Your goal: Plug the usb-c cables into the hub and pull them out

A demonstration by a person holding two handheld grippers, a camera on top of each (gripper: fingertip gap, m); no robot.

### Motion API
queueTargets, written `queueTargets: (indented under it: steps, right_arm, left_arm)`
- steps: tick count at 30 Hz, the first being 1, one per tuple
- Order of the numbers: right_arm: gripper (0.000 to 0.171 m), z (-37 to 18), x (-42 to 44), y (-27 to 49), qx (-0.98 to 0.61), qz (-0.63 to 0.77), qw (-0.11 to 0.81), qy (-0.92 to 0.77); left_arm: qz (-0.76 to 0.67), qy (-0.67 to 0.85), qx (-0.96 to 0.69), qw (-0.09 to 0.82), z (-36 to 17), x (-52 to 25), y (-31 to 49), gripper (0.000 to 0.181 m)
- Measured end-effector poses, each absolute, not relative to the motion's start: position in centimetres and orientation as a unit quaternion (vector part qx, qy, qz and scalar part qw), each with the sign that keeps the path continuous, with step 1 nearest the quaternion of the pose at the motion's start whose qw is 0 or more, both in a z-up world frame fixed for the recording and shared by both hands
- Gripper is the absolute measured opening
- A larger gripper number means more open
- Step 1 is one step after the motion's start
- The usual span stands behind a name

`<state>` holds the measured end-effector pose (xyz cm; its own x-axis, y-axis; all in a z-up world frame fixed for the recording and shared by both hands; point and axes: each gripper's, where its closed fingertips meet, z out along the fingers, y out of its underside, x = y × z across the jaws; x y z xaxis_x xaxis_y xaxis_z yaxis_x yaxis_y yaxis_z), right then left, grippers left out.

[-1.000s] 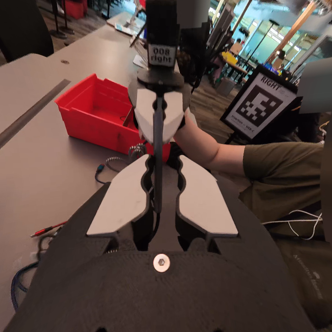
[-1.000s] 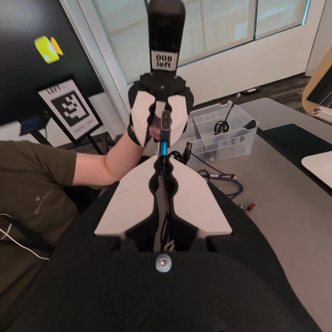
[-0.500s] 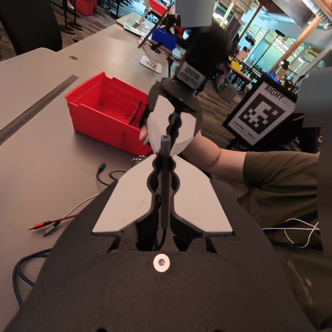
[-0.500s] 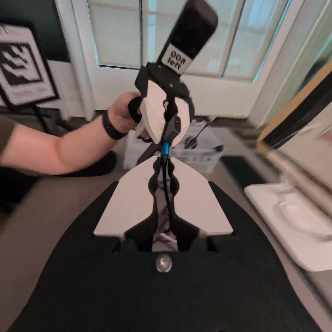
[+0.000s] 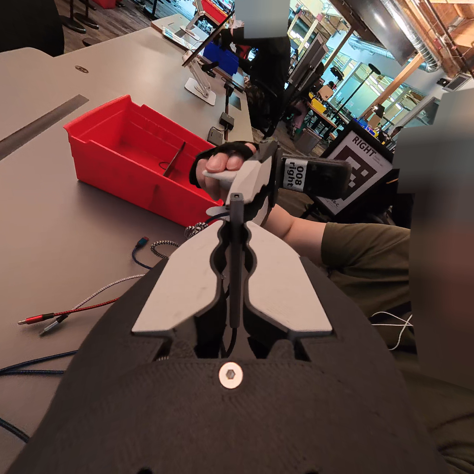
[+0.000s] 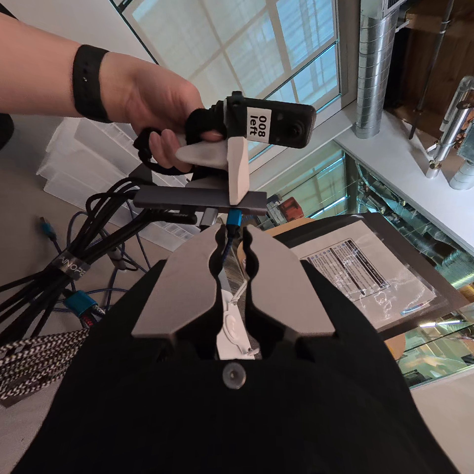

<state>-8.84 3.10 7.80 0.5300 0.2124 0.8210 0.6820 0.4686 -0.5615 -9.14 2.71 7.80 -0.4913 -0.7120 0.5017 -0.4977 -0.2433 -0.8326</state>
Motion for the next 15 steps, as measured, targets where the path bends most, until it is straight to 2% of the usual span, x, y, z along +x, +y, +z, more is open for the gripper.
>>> queueTargets:
  steps: [15]
  right_arm:
    - [0.011, 7.0, -9.1, 3.6, -0.511, -0.190, 0.694, -0.470]
  left_arm:
    - [-0.587, 0.629, -0.501, 0.095, 6.9, -9.2, 3.3, 0.008]
